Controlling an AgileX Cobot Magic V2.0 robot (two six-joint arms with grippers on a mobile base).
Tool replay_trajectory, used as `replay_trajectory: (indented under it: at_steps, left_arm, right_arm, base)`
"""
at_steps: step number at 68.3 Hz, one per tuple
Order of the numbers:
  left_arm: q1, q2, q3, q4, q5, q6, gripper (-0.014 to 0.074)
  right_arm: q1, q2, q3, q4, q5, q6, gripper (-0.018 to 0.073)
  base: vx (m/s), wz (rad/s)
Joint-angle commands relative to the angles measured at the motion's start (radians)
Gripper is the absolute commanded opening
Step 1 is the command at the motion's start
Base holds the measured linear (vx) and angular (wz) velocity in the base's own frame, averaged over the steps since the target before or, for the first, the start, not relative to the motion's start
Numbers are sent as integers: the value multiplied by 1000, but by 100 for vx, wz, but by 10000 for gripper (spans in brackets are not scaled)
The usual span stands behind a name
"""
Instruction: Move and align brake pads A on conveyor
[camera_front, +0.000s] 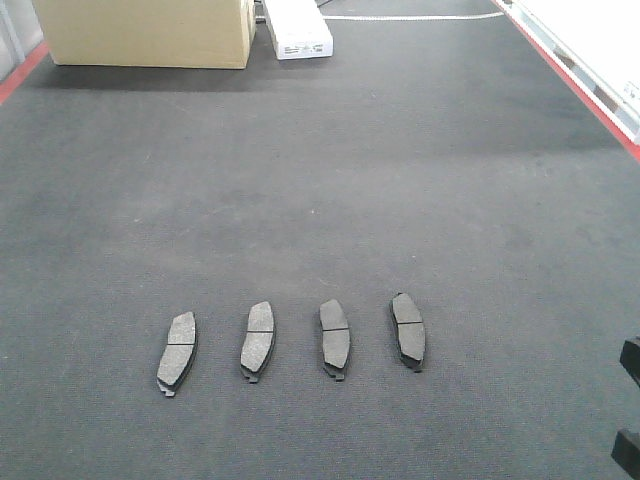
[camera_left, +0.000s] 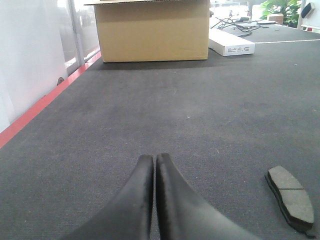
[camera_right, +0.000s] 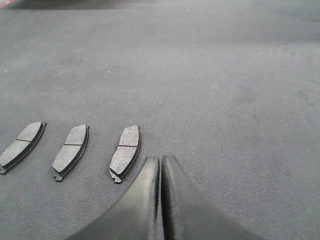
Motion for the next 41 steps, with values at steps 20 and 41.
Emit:
replay_trajectory:
  at_steps: [20, 41]
  left_arm:
    - [4, -13, -8, -11, -83, -1, -6]
    - [4, -13, -9, -11, -83, -1, -6]
  right_arm:
    - [-8, 2, -28, -48, -74, -1, -8]
    - [-351, -85, 24, 303, -384, -454, -8]
  base:
    - [0, 0]
    - [0, 0]
